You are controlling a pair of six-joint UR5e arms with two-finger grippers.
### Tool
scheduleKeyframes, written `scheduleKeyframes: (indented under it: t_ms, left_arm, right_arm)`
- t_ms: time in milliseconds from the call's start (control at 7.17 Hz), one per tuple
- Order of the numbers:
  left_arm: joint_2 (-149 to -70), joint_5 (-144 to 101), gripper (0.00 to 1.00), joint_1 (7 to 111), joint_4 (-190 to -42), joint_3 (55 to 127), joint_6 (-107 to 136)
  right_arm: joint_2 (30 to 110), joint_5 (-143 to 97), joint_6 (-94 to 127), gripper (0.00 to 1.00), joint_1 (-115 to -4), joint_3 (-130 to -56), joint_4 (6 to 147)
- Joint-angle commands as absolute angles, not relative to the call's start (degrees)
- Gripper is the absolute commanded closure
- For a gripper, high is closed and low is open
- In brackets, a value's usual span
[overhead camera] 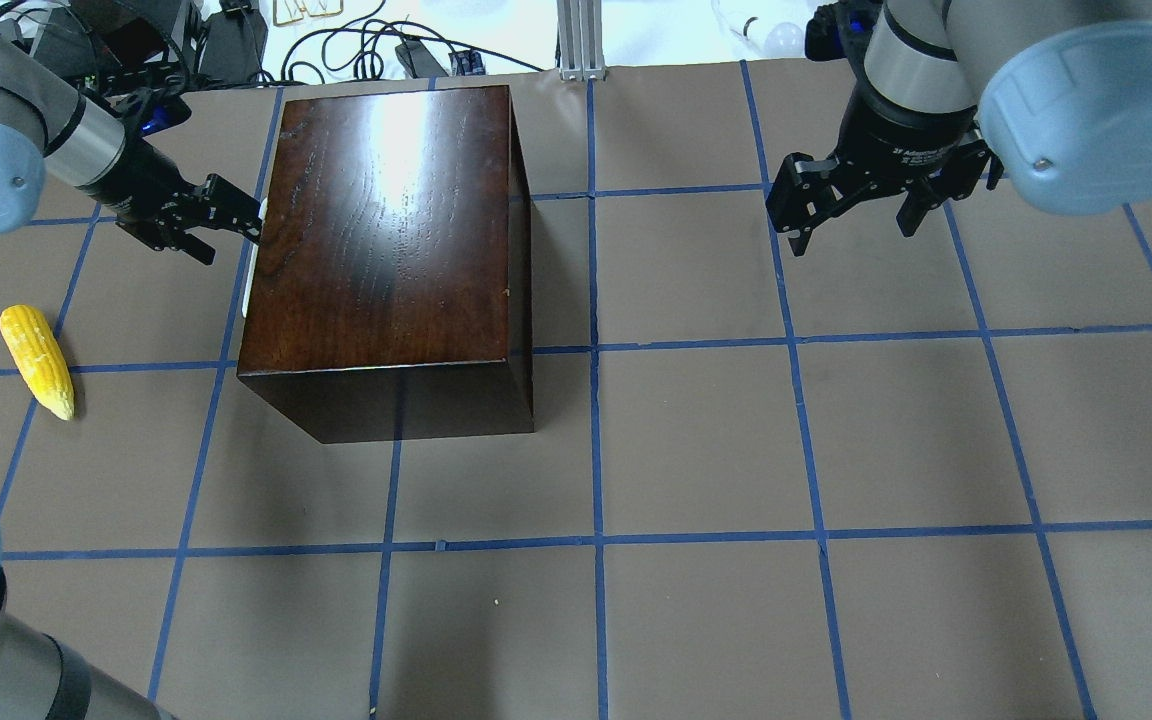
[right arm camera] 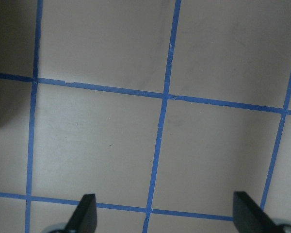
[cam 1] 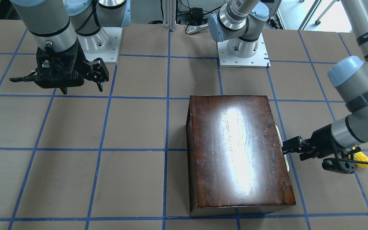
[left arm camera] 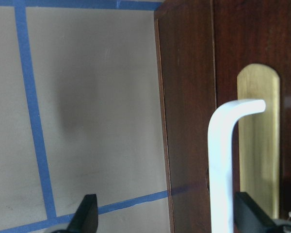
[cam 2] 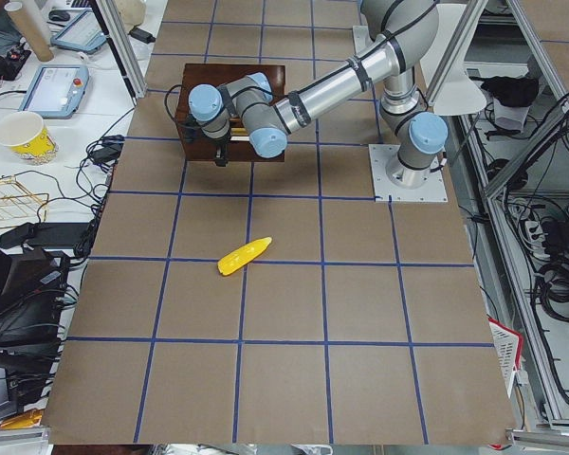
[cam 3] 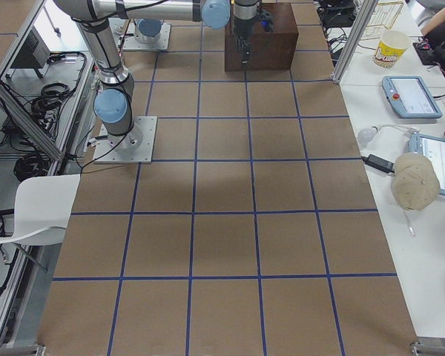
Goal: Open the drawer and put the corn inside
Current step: 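Lower the left gripper onto the white drawer handle and close it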
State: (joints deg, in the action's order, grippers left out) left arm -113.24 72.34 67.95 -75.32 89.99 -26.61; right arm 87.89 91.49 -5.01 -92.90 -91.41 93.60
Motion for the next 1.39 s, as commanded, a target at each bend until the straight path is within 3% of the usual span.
scheduleKeyframes:
  t_ms: [0,1255]
  left_arm:
    - [-113.82,72.51,0.0,67.76,-75.24,89.83,-26.46]
    - [-114.17,73.92,0.0,66.45,-74.0,89.03,-29.27]
  right_arm:
    - [87.89,91.49,-5.01,0.0,-92.9,-91.41,93.6]
    - [87.89,91.49,-5.01,0.0,-92.9,-91.41,93.6]
